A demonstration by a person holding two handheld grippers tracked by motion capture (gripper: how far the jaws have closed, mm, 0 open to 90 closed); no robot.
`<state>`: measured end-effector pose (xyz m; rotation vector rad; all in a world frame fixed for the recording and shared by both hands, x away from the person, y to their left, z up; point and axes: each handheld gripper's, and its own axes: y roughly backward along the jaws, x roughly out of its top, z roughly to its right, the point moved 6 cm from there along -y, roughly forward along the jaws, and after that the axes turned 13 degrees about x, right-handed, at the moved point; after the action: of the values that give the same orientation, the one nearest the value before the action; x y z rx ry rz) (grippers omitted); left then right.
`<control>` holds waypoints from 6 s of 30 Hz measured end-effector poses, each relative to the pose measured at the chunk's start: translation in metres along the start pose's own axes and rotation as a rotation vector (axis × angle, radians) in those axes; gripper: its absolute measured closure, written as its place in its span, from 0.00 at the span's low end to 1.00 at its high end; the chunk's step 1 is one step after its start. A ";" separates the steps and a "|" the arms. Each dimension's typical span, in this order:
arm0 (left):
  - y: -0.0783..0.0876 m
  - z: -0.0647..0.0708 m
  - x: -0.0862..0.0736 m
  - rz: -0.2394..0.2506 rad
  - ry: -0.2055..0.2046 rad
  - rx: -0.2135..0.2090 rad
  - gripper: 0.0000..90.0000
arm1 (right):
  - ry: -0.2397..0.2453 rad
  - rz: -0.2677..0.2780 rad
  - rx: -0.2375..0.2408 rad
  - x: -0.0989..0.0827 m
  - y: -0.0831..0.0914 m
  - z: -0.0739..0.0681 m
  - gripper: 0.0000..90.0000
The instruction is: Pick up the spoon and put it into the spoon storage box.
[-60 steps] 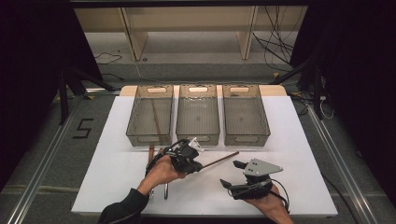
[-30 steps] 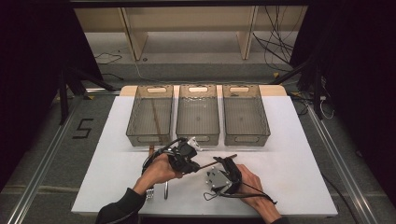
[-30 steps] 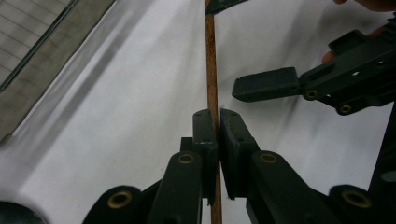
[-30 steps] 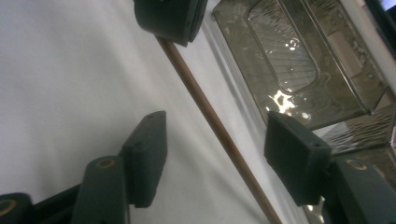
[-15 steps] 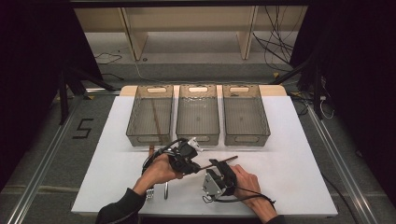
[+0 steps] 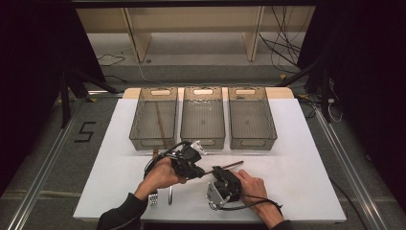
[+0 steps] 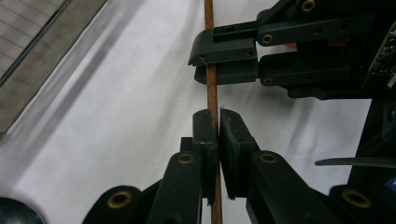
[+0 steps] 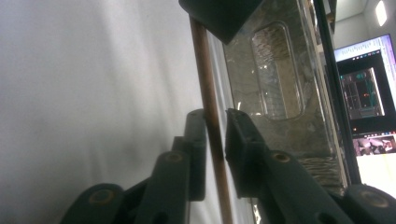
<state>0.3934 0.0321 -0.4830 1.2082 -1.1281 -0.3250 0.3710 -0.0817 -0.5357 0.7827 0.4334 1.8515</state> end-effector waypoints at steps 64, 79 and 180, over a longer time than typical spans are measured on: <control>0.052 -0.024 -0.057 0.540 0.308 0.177 0.23 | -0.923 0.297 0.371 0.001 0.048 0.136 0.95; 0.043 -0.014 -0.084 0.570 0.320 0.230 0.21 | -1.136 0.349 0.541 0.039 0.004 0.178 0.95; 0.046 -0.018 -0.097 0.575 0.351 0.262 0.19 | -1.211 0.355 0.612 0.097 -0.060 0.212 0.38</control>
<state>0.3473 0.1306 -0.4917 1.0554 -1.1715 0.4686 0.5332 0.0182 -0.3884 2.2911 0.0379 1.1836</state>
